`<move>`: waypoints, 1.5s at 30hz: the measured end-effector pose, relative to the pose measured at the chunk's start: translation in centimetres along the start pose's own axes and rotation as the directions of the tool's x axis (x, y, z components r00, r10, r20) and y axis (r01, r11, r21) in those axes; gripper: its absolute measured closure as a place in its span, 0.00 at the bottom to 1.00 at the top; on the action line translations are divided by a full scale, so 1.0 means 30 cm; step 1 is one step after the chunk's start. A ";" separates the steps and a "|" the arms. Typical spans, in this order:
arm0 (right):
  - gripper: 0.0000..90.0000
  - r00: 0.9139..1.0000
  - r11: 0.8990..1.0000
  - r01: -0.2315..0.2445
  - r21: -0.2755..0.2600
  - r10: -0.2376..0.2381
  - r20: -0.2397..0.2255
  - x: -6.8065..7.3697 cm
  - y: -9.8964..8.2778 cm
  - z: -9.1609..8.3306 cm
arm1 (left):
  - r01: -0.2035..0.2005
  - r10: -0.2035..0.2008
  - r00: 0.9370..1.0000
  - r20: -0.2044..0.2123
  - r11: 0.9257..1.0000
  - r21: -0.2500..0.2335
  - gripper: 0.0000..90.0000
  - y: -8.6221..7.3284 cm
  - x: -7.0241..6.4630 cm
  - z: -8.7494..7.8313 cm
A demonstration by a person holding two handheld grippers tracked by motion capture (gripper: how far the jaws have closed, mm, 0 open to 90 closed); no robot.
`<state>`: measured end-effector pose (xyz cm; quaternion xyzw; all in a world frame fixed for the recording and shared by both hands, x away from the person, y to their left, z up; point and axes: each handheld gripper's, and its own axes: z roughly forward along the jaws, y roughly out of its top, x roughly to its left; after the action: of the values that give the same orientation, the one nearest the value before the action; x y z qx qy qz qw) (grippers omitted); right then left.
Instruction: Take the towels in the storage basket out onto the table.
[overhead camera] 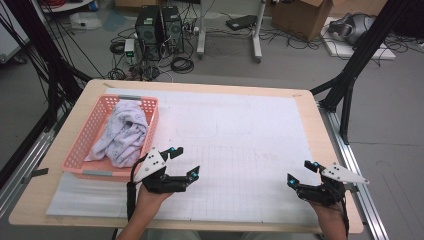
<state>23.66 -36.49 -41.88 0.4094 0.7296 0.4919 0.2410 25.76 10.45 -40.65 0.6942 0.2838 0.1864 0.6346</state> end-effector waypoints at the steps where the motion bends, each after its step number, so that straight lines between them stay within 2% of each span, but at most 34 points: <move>1: 0.17 1.000 1.000 0.000 0.000 0.000 0.000 0.000 0.000 0.000 | 0.004 -0.004 1.000 0.000 1.000 -0.006 0.19 0.006 0.003 -0.004; 3: 0.18 1.000 1.000 -0.003 0.004 0.003 0.000 0.004 0.000 0.003 | 0.014 -0.014 1.000 0.004 1.000 -0.014 0.19 0.021 0.013 -0.016; 7: 0.18 1.000 1.000 -0.001 0.007 0.001 0.000 0.007 0.000 0.003 | 0.009 -0.009 1.000 -0.002 1.000 -0.018 0.19 0.063 0.035 -0.041; 14: 0.18 1.000 1.000 -0.006 0.003 0.006 0.007 0.003 0.001 0.000 | 0.017 -0.018 1.000 -0.018 0.998 -0.064 0.20 0.135 0.081 -0.087; 19: 0.18 1.000 1.000 -0.006 0.004 0.006 0.008 0.003 0.001 0.000 | 0.016 -0.018 1.000 -0.020 0.997 -0.070 0.20 0.175 0.108 -0.109; 26: 0.18 1.000 1.000 -0.006 0.004 0.006 0.006 0.005 0.002 0.001 | 0.002 -0.005 0.999 -0.048 0.998 -0.069 0.20 0.236 0.164 -0.146; 34: 0.17 1.000 1.000 -0.013 0.007 0.013 0.012 0.004 0.001 -0.003 | 0.001 -0.006 0.995 -0.101 0.998 -0.056 0.20 0.270 0.249 -0.197; 38: 0.18 1.000 1.000 -0.012 0.010 0.011 0.015 0.004 0.000 -0.003 | 0.001 -0.006 0.988 -0.151 1.000 -0.027 0.19 0.283 0.314 -0.226; 41: 0.18 1.000 1.000 -0.015 0.009 0.015 0.015 0.005 0.000 -0.002 | 0.008 -0.002 0.980 -0.201 1.000 0.029 0.19 0.284 0.371 -0.244; 43: 0.18 1.000 1.000 -0.011 0.008 0.011 0.015 0.006 0.000 -0.001 | 0.020 -0.001 0.972 -0.236 0.997 0.078 0.19 0.276 0.408 -0.253; 45: 0.18 1.000 1.000 -0.011 0.012 0.011 0.014 0.007 0.000 0.000 | 0.028 0.005 0.959 -0.284 0.993 0.112 0.19 0.262 0.440 -0.261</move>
<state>23.56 -36.32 -41.88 0.4183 0.7286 0.4859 0.2411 32.31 24.60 -33.26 0.6942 0.3860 0.2637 0.5473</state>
